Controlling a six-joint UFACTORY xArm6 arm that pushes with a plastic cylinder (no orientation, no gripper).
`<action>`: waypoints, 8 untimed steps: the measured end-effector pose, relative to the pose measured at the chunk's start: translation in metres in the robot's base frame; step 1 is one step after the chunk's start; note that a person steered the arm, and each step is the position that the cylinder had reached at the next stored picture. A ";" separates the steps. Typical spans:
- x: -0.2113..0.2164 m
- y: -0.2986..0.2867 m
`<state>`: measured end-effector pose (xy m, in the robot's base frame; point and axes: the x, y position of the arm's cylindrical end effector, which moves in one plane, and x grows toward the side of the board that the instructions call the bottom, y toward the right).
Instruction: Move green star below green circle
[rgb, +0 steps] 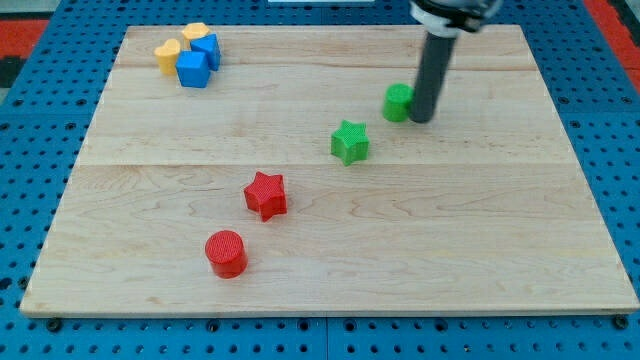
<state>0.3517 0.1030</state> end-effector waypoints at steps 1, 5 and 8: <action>-0.016 0.006; 0.107 -0.035; 0.097 -0.045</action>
<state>0.4490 0.0576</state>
